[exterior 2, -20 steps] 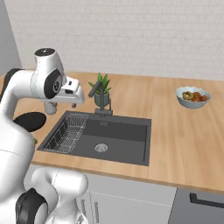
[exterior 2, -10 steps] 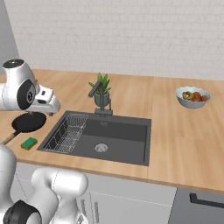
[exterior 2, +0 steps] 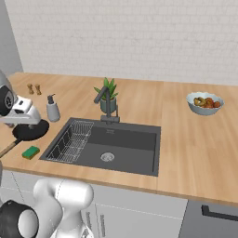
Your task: Pick the pan and sponge and place them into the sink. Then turn on the water.
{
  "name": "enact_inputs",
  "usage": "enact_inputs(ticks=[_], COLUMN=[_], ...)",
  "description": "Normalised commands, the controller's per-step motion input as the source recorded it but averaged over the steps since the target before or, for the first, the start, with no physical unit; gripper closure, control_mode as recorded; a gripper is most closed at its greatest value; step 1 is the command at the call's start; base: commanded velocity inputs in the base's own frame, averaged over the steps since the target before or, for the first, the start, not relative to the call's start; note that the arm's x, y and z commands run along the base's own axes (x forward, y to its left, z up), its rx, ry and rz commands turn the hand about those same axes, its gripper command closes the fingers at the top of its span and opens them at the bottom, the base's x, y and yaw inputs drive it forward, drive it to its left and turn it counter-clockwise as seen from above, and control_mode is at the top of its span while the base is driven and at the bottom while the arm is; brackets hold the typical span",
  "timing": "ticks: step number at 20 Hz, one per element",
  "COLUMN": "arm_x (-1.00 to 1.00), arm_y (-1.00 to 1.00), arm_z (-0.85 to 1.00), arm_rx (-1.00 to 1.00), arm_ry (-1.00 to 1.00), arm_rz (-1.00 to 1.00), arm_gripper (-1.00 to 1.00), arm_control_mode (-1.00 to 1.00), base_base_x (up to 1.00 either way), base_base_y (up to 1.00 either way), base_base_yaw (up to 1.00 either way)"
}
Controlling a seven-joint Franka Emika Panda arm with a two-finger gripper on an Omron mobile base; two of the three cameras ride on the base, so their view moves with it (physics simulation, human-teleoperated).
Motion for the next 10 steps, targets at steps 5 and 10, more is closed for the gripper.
enact_inputs(ticks=[5,10], arm_x=[0.0,0.05], arm_y=[0.8,0.72], arm_z=[-0.34,-0.51], arm_rx=[-0.04,-0.04], arm_ry=[0.03,0.0], arm_rz=[0.0,-0.01], arm_gripper=[-1.0,-1.0], arm_control_mode=[-1.0,-1.0], base_base_x=[0.0,0.0], base_base_y=[0.0,0.0], base_base_yaw=[0.0,0.0])
